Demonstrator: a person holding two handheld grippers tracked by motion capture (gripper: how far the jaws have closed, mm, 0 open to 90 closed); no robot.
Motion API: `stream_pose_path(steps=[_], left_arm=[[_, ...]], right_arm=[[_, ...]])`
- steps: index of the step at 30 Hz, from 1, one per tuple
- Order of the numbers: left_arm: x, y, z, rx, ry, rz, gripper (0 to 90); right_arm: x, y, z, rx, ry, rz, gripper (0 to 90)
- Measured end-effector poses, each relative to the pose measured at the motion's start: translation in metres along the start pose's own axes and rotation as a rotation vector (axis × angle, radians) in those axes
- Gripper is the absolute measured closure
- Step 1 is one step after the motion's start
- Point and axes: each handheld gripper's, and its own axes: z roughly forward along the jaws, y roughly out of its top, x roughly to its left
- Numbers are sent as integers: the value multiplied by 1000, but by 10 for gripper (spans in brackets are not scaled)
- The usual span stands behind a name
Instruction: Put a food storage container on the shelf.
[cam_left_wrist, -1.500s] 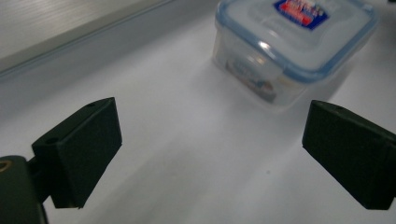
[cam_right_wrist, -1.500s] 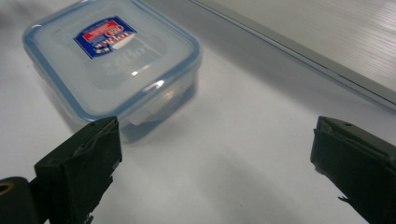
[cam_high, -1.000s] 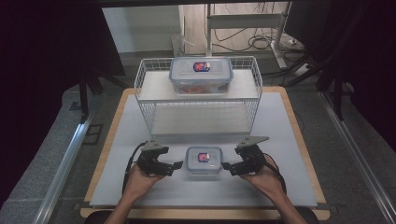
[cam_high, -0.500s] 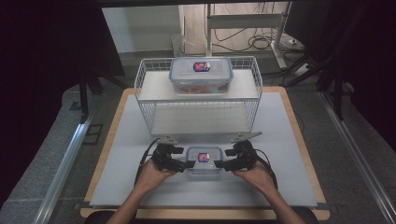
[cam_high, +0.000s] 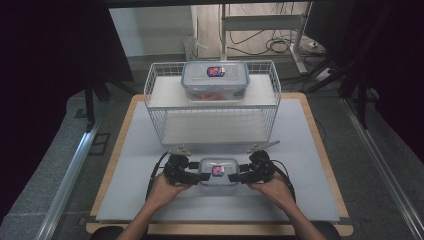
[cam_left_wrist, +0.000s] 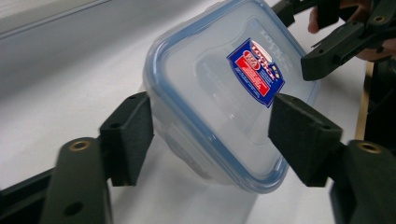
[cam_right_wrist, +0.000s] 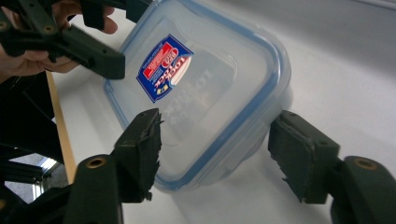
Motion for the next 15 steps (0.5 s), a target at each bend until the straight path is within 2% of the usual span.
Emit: stream_pose_path(steps=[3, 9, 12, 15], left_arm=[[-2, -6, -3, 1, -15, -23, 355], [-5, -13, -8, -10, -33, -34, 429], [-1, -16, -12, -34, -75, -68, 483], [2, -18, -12, -46, -97, -92, 508]], right_arm=[[4, -6, -2, 0, 0, 6, 388], [7, -13, -10, -26, 14, 10, 475], [5, -15, -13, -51, 35, 25, 532], [3, -16, -14, -72, 45, 34, 544]])
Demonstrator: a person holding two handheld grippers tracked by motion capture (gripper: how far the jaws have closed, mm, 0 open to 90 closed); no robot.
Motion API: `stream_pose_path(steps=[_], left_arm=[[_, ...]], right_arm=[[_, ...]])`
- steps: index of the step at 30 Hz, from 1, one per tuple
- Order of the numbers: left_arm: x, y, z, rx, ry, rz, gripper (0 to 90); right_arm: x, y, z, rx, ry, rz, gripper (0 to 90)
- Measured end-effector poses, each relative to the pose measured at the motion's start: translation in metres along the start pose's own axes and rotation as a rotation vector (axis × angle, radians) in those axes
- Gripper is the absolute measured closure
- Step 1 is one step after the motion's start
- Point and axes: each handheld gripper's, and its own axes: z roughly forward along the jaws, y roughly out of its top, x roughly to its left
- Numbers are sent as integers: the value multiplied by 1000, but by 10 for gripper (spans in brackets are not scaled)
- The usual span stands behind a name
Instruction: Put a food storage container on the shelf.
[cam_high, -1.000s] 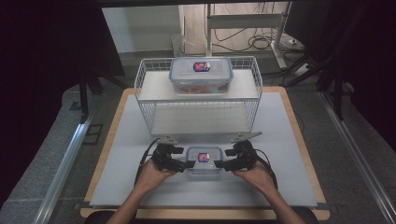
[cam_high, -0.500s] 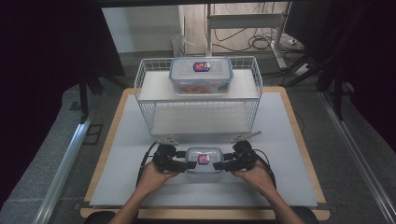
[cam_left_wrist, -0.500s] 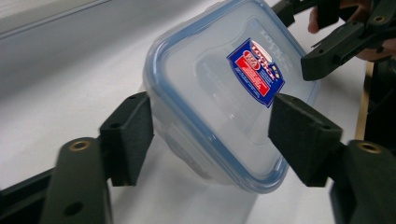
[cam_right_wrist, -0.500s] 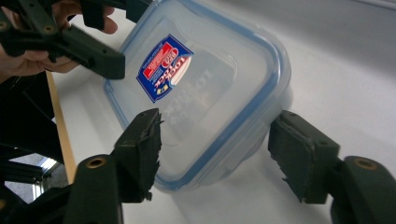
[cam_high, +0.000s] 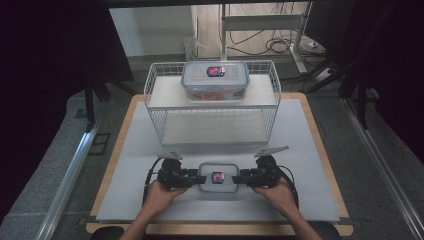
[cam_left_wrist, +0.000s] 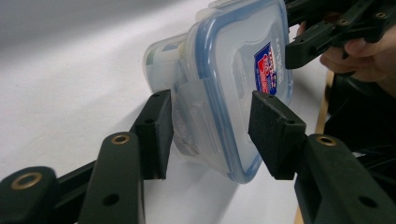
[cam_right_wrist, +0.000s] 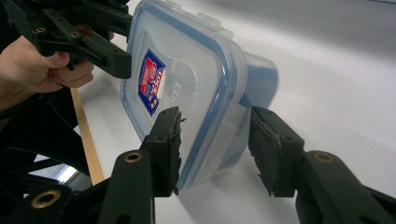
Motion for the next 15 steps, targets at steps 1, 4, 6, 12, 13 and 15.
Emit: stream_pose_path(steps=[1, 4, 6, 12, 13, 15], left_arm=[[0, 0, 0, -1, -1, -1, 510], [2, -2, -1, -11, -18, -16, 519], [5, -3, -3, -16, -47, -34, 536], [11, -6, -4, -18, -73, -79, 554], [11, -5, -4, -17, -72, -79, 553], [11, -6, -4, -18, -74, -80, 553]], right_arm=[[0, 0, 0, -1, 0, -2, 544], [0, -1, 0, -4, 3, 5, 548], [-2, -2, -1, -13, 13, 12, 554], [-7, -5, -3, -37, 34, 54, 633], [-9, -6, -2, -40, 46, 71, 628], [-9, -6, -2, -41, 50, 77, 623]])
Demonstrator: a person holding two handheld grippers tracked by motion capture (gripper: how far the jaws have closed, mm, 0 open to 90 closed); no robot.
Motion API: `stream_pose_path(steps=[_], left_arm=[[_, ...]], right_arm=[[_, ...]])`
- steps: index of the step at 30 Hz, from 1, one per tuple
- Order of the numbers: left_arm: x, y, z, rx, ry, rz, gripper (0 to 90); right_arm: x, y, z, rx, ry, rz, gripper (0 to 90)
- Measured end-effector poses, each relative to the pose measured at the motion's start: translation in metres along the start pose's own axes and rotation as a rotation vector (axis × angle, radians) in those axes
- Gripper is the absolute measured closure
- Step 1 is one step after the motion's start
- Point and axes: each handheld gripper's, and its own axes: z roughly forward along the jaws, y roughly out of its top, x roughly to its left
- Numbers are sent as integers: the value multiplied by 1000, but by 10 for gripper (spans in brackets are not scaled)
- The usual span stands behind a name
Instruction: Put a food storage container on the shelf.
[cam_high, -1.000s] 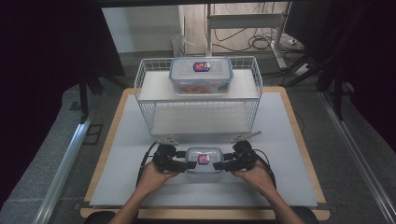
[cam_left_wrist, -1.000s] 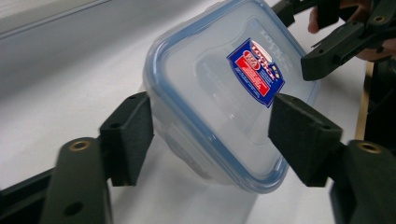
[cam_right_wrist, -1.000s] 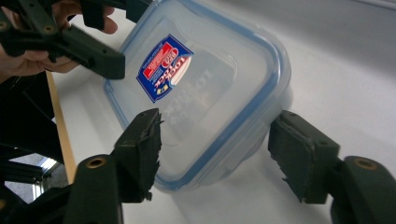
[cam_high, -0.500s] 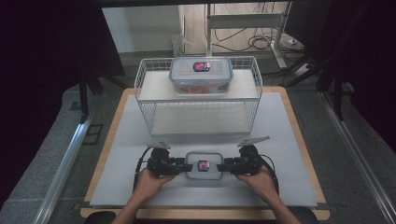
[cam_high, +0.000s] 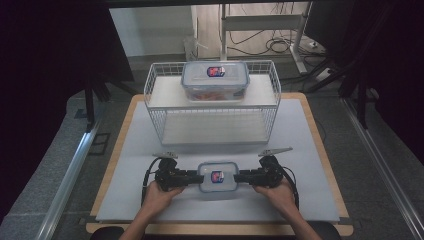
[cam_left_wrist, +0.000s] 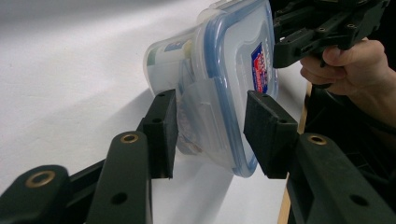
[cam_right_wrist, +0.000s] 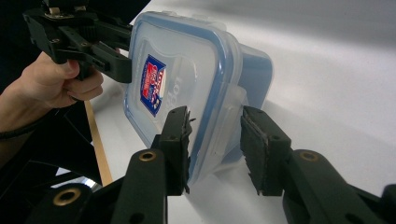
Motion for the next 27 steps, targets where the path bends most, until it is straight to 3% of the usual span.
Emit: stream_pose_path(steps=[4, 5, 10, 17, 27], left_arm=[[-1, 1, 0, 0, 8, 22, 553], [-3, 1, 0, 5, 20, 42, 552], [-1, 1, 1, 1, 13, 41, 548], [3, 2, 1, -12, -15, -14, 560], [-3, 15, -5, -43, -17, 10, 570]], right_arm=[[-2, 1, 3, -3, 6, -6, 552], [-4, 2, 4, -2, 20, 1, 543], [-12, 1, 6, -4, 83, 64, 558], [-8, -1, 4, -8, 69, 79, 568], [-2, 3, -3, -67, 56, 79, 568]])
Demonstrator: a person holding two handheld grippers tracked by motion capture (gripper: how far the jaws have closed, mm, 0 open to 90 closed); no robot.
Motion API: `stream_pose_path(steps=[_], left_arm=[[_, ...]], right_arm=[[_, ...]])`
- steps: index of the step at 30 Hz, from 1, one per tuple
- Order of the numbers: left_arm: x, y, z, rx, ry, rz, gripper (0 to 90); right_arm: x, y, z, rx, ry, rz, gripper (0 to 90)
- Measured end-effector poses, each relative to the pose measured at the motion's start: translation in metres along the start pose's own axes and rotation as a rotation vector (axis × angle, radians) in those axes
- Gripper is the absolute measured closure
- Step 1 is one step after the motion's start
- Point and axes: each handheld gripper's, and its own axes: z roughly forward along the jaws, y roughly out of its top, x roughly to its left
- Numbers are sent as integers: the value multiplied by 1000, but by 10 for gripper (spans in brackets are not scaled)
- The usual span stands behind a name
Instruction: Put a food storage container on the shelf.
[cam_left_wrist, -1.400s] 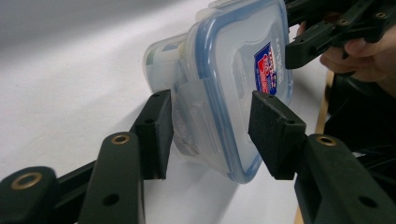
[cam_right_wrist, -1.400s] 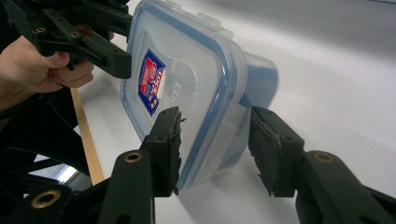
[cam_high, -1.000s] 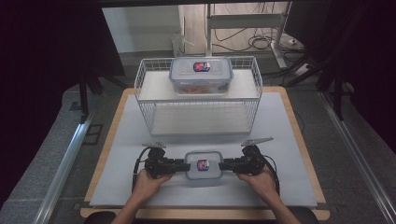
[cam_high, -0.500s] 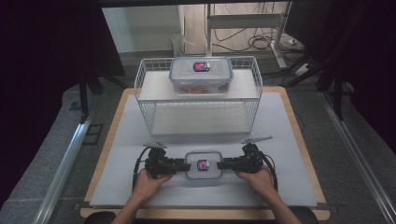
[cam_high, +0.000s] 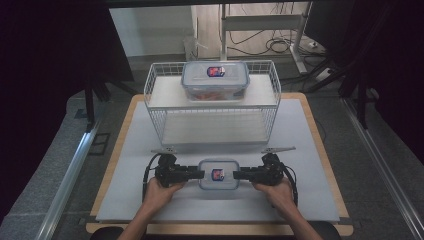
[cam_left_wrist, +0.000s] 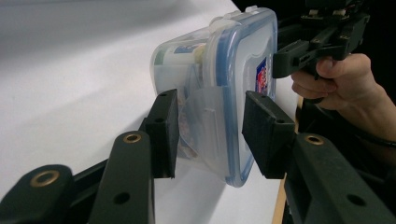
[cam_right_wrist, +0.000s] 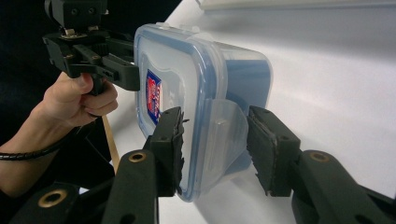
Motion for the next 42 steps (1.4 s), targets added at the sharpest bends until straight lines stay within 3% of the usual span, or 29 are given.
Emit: stream_pose_path(steps=[15, 24, 42], left_arm=[[-14, 29, -13, -19, 19, 58, 569], [-30, 58, -26, -42, 40, 112, 569], [-44, 97, -52, -83, 48, 139, 571]], right_arm=[[15, 26, -12, -22, -8, -59, 568], [32, 53, -25, -53, -42, -121, 558], [52, 90, -37, -111, -13, -151, 566]])
